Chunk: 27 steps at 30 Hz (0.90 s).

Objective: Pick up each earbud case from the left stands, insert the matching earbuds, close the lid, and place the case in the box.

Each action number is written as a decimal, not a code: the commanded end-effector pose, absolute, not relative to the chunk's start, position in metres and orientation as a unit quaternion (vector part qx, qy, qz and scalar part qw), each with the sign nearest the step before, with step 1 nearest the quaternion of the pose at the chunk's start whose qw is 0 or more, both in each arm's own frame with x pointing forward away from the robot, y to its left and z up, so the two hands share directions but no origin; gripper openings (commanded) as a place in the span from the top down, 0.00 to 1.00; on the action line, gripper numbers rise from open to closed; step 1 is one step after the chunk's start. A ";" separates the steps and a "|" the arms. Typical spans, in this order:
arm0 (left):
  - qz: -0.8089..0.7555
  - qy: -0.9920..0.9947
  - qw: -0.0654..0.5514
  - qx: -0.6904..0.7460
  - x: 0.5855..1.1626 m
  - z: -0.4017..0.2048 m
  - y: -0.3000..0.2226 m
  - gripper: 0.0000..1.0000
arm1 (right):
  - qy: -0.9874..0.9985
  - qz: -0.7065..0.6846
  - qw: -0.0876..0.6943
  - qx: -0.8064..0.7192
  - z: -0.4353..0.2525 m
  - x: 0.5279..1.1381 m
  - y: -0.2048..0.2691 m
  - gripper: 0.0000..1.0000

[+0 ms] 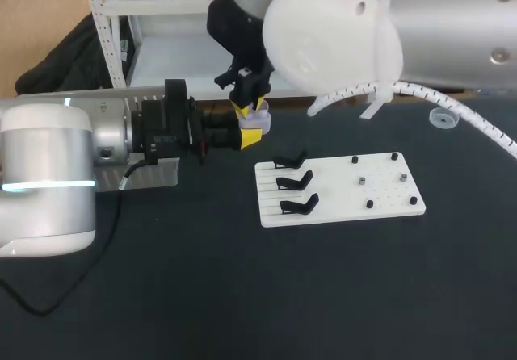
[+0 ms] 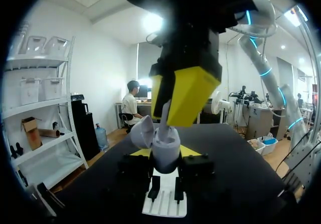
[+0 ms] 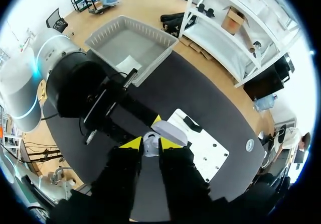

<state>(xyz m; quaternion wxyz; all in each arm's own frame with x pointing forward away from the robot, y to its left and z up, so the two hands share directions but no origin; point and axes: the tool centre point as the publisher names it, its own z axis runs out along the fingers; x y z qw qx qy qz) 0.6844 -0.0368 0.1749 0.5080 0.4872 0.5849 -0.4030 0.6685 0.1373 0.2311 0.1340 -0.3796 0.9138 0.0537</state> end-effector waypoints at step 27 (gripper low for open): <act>-0.402 0.585 0.510 0.486 0.684 0.174 -0.037 1.00 | 0.920 0.036 0.116 -0.373 0.214 0.674 0.140 1.00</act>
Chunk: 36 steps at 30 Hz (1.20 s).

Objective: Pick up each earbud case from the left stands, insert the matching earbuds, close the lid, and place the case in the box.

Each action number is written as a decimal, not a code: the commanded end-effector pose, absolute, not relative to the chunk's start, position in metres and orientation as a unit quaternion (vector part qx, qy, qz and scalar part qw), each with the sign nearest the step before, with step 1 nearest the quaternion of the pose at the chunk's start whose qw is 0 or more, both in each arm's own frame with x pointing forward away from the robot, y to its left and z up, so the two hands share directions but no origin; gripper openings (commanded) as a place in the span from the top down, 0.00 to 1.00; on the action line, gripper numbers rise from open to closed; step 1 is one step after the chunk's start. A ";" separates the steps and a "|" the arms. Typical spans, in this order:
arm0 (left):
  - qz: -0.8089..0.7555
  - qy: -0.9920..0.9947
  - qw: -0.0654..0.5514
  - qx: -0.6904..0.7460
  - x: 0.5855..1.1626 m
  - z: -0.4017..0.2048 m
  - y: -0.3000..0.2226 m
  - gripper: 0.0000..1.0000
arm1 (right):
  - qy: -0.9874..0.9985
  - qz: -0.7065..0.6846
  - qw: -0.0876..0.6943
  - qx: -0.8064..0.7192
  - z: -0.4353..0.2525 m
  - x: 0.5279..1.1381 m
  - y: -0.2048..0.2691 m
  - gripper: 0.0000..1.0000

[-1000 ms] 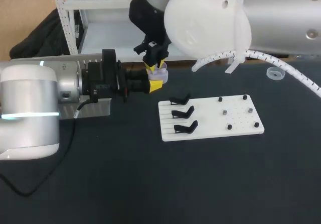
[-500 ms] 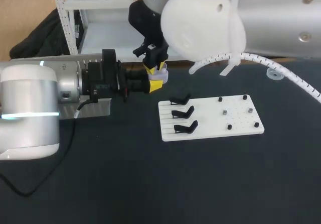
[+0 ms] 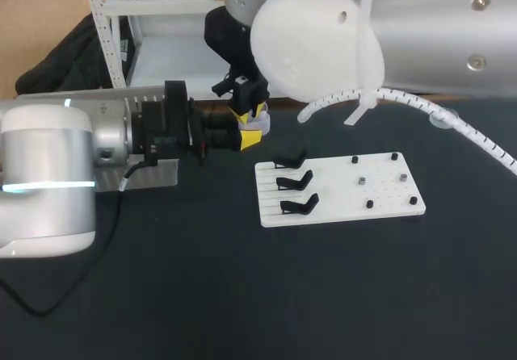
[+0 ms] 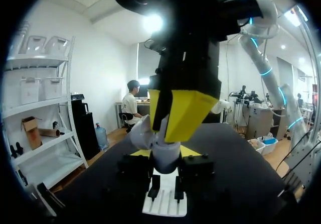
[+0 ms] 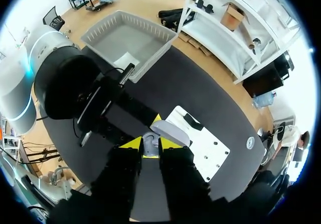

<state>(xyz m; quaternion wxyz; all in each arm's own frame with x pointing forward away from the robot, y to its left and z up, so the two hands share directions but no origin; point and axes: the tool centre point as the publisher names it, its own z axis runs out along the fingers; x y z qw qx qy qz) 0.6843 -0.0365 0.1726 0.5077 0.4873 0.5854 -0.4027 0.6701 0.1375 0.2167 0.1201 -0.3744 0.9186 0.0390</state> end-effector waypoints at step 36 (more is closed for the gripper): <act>-0.402 0.585 0.510 0.486 0.684 0.174 -0.037 1.00 | 0.920 0.026 0.118 -0.373 0.219 0.676 0.142 0.66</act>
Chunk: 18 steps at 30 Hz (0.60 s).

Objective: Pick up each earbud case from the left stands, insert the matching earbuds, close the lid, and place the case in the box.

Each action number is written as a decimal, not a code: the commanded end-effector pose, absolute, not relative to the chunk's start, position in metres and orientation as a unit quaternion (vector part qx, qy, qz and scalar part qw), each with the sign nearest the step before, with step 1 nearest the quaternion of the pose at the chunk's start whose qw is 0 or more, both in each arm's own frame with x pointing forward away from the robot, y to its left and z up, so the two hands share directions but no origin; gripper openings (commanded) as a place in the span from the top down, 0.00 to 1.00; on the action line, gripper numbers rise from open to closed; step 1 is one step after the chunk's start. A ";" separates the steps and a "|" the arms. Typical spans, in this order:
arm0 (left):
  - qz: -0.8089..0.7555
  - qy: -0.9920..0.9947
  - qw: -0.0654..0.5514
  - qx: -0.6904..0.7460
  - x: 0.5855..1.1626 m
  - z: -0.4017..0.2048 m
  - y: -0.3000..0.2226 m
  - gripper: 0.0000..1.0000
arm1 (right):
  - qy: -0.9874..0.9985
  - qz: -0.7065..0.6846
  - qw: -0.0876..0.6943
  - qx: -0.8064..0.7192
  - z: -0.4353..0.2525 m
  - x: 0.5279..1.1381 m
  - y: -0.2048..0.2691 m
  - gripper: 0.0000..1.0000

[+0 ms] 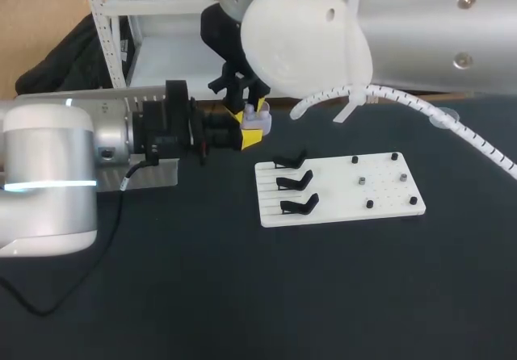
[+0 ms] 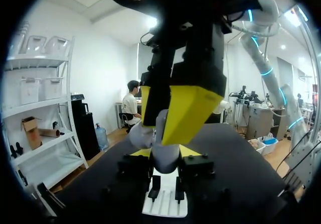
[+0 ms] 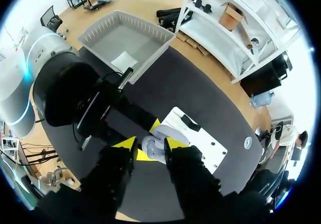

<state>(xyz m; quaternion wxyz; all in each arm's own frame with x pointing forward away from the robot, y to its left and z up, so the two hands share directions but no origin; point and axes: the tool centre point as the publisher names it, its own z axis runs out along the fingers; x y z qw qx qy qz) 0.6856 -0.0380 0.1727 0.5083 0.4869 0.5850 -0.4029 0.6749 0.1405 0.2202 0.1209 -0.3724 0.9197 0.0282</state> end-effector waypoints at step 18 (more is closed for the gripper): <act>-0.402 0.585 0.510 0.486 0.684 0.174 -0.037 1.00 | 0.926 0.022 0.118 -0.359 0.222 0.673 0.137 0.65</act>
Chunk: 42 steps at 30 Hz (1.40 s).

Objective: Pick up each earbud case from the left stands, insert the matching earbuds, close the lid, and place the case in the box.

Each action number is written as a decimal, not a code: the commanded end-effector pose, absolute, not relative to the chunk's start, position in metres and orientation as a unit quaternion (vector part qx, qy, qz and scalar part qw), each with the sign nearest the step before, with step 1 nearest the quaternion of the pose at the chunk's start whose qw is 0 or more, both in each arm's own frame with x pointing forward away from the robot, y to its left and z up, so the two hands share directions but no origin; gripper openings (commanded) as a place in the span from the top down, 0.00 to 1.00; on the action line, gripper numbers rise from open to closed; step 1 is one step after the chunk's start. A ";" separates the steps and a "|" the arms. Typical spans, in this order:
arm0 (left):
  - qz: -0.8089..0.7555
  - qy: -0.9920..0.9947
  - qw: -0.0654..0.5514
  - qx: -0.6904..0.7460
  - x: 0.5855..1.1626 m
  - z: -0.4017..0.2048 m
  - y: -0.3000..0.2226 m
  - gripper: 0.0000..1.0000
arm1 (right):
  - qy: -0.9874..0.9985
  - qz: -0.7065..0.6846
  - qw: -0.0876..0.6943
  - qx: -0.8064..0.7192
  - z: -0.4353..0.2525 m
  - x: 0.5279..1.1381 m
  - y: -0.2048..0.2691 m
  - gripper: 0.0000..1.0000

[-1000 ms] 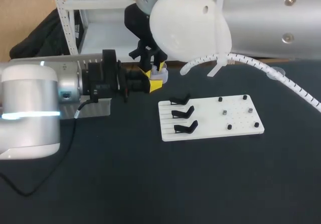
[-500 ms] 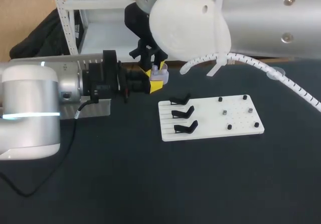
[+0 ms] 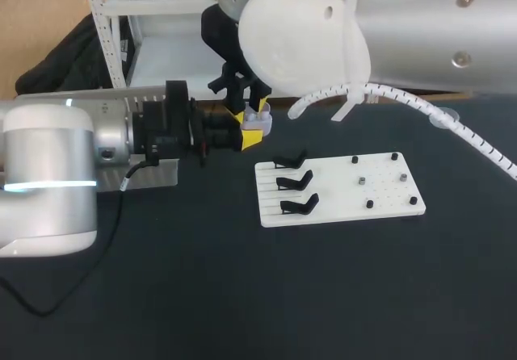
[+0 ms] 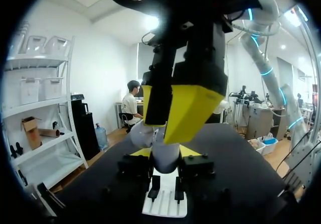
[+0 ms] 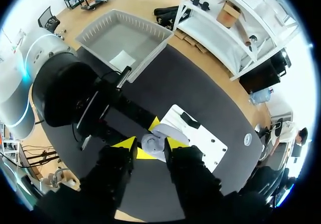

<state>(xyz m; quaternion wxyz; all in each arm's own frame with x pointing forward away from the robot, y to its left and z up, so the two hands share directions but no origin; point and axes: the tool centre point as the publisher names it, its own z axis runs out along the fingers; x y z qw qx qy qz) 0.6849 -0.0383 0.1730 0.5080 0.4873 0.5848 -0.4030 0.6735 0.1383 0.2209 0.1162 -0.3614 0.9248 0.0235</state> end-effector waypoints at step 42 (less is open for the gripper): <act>-0.402 0.585 0.510 0.486 0.684 0.174 -0.037 1.00 | 0.955 0.050 0.165 -0.242 0.221 0.703 0.100 0.64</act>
